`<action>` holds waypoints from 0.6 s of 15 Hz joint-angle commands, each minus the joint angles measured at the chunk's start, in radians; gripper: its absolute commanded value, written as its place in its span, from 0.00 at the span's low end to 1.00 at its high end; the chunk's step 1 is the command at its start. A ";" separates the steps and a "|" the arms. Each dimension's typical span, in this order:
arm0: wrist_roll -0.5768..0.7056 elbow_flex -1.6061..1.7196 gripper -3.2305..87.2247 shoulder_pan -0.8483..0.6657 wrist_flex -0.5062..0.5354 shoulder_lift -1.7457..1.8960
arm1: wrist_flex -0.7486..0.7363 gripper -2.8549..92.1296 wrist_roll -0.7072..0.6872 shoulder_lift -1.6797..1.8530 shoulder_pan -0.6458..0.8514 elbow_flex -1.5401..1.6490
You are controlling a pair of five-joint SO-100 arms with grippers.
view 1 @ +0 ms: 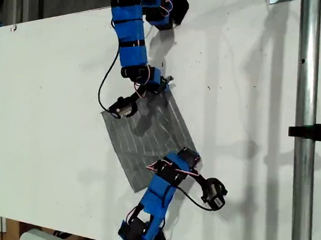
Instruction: Grasp corners of a towel and fold twice.
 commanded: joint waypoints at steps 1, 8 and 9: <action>0.023 -0.029 0.00 0.061 0.071 0.152 | 0.034 0.03 0.115 0.140 -0.161 -0.044; -0.084 -0.011 0.01 0.074 0.170 0.305 | 0.161 0.03 0.166 0.025 -0.192 -0.295; -0.074 0.008 0.01 0.014 0.242 0.341 | 0.160 0.03 0.110 0.018 -0.092 -0.301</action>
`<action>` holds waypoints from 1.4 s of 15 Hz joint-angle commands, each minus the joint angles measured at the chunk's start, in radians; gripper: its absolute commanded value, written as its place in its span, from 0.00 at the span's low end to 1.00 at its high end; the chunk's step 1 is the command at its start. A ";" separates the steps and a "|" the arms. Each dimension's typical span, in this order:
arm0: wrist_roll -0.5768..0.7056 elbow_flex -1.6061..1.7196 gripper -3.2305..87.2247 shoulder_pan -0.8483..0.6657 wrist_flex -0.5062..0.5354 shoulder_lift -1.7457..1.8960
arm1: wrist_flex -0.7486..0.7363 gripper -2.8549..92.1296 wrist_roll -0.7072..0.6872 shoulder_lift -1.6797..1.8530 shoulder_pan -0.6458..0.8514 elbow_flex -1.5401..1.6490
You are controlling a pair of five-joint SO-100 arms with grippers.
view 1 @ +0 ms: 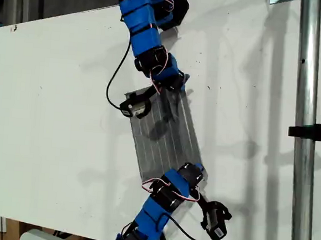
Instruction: Grasp corners of a towel and fold twice.
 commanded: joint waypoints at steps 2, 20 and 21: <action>0.084 0.064 0.01 -0.232 0.173 0.167 | -0.014 0.03 -0.204 -0.014 0.319 -0.072; 0.132 0.836 0.02 -0.604 -0.153 0.428 | -0.204 0.03 -0.512 -0.515 0.703 -0.150; 0.147 0.839 0.08 -0.618 -0.153 0.390 | -0.204 0.03 -0.512 -0.531 0.721 -0.163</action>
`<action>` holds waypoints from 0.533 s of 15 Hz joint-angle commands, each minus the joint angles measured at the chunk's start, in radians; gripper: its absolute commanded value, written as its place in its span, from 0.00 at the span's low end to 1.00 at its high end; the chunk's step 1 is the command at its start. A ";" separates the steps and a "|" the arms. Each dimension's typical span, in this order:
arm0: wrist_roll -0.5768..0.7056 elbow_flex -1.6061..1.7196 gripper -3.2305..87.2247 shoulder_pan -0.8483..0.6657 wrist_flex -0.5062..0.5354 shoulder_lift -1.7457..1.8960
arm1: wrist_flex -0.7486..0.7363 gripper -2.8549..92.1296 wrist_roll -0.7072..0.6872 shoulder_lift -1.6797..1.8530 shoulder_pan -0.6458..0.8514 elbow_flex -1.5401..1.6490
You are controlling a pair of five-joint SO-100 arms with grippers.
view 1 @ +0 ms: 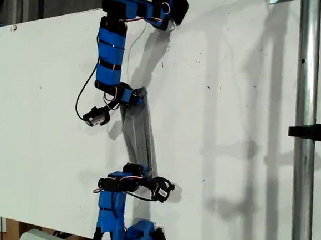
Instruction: Grasp corners of a towel and fold twice.
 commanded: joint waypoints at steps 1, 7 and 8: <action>0.015 -0.014 0.20 -0.011 0.021 -0.052 | 0.014 0.03 0.008 -0.009 0.044 -0.008; 0.014 -0.058 0.42 0.066 0.267 0.241 | 0.295 0.45 0.130 0.327 0.023 0.049; -0.017 -0.008 0.42 0.055 0.311 0.319 | 0.307 0.45 0.143 0.390 0.026 0.078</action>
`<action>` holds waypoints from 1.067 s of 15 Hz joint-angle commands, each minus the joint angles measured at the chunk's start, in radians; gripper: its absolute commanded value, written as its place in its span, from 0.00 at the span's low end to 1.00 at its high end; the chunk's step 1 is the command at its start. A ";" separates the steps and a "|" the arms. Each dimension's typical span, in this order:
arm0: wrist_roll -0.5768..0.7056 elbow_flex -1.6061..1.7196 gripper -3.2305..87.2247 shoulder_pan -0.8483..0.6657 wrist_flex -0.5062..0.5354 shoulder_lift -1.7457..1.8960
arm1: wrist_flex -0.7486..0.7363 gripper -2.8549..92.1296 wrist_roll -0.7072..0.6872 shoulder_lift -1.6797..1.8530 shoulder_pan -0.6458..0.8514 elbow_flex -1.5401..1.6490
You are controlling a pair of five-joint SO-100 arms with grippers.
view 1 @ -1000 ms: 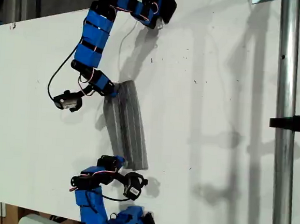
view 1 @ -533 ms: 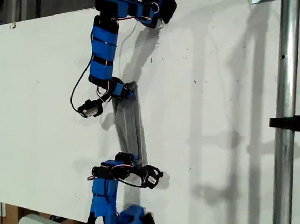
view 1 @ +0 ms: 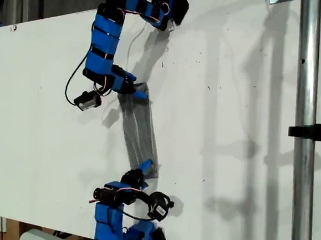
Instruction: Grasp corners of a towel and fold twice.
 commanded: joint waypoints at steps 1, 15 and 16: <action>-0.071 0.101 0.41 -0.008 0.055 0.242 | 0.032 0.42 0.061 0.222 0.035 0.057; -0.206 1.060 0.01 0.179 -0.290 1.715 | -0.376 0.52 0.472 1.126 0.049 0.925; -0.216 1.062 0.01 0.187 -0.288 1.715 | -0.460 0.54 0.426 0.965 0.072 0.896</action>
